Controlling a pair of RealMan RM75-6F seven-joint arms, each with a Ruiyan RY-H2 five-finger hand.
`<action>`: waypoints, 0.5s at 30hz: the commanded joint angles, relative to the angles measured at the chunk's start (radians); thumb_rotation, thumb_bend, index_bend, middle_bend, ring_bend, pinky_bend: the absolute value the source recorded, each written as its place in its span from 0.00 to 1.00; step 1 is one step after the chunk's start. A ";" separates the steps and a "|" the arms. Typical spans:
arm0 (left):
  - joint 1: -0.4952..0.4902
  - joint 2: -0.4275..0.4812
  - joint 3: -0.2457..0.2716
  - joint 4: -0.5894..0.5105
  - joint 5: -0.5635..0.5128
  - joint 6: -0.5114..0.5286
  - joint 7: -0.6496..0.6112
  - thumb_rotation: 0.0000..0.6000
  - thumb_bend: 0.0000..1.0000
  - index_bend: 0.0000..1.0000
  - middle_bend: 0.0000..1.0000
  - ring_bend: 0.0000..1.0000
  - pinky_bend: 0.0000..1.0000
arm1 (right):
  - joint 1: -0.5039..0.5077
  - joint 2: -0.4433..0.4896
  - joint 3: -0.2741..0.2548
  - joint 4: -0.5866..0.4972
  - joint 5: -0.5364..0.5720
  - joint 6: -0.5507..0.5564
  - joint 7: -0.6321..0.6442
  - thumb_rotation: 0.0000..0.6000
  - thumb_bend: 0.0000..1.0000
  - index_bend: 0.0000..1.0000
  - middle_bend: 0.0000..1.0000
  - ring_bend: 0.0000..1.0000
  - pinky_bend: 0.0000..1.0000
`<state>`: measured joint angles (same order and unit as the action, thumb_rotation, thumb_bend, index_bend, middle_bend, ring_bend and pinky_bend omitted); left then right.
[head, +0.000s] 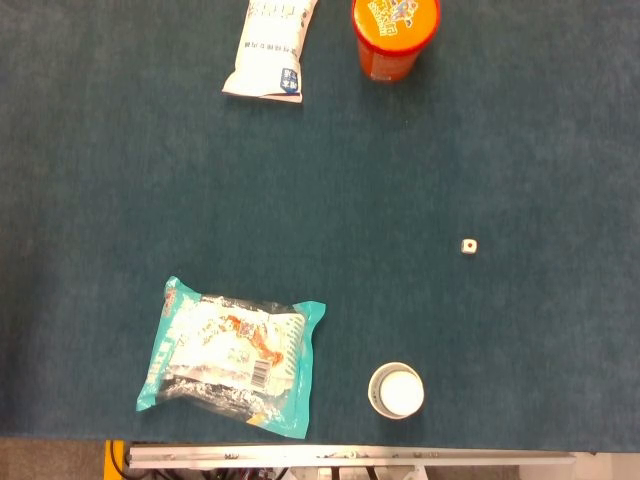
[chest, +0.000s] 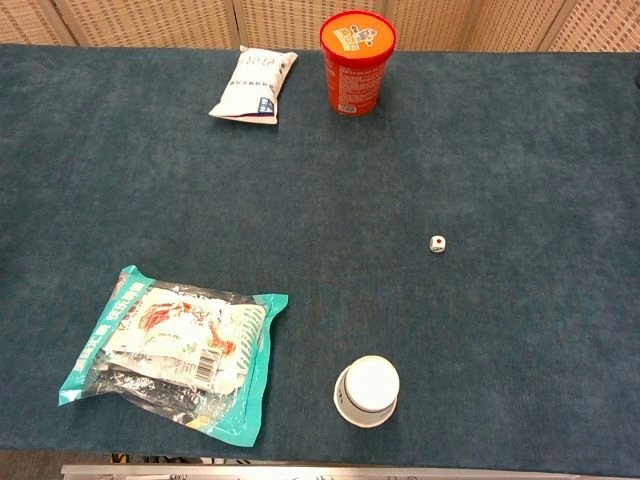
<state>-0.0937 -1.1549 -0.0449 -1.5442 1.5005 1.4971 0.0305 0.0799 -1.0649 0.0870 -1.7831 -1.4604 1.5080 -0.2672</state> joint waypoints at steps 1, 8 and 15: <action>0.000 0.000 0.001 0.001 0.000 -0.001 0.000 1.00 0.46 0.45 0.53 0.35 0.44 | 0.000 0.000 0.000 0.001 0.001 -0.001 0.001 1.00 0.03 0.00 0.43 0.47 0.64; -0.002 0.000 0.000 0.000 0.001 -0.002 0.003 1.00 0.46 0.45 0.53 0.35 0.44 | -0.001 0.001 0.001 0.002 0.001 0.001 0.003 1.00 0.03 0.00 0.43 0.47 0.64; -0.003 -0.001 0.001 0.000 -0.001 -0.006 0.006 1.00 0.46 0.45 0.53 0.35 0.44 | 0.002 0.005 0.003 -0.001 -0.001 -0.005 0.002 1.00 0.03 0.00 0.43 0.47 0.64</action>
<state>-0.0963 -1.1562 -0.0439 -1.5436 1.4999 1.4911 0.0365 0.0810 -1.0607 0.0894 -1.7832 -1.4600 1.5043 -0.2647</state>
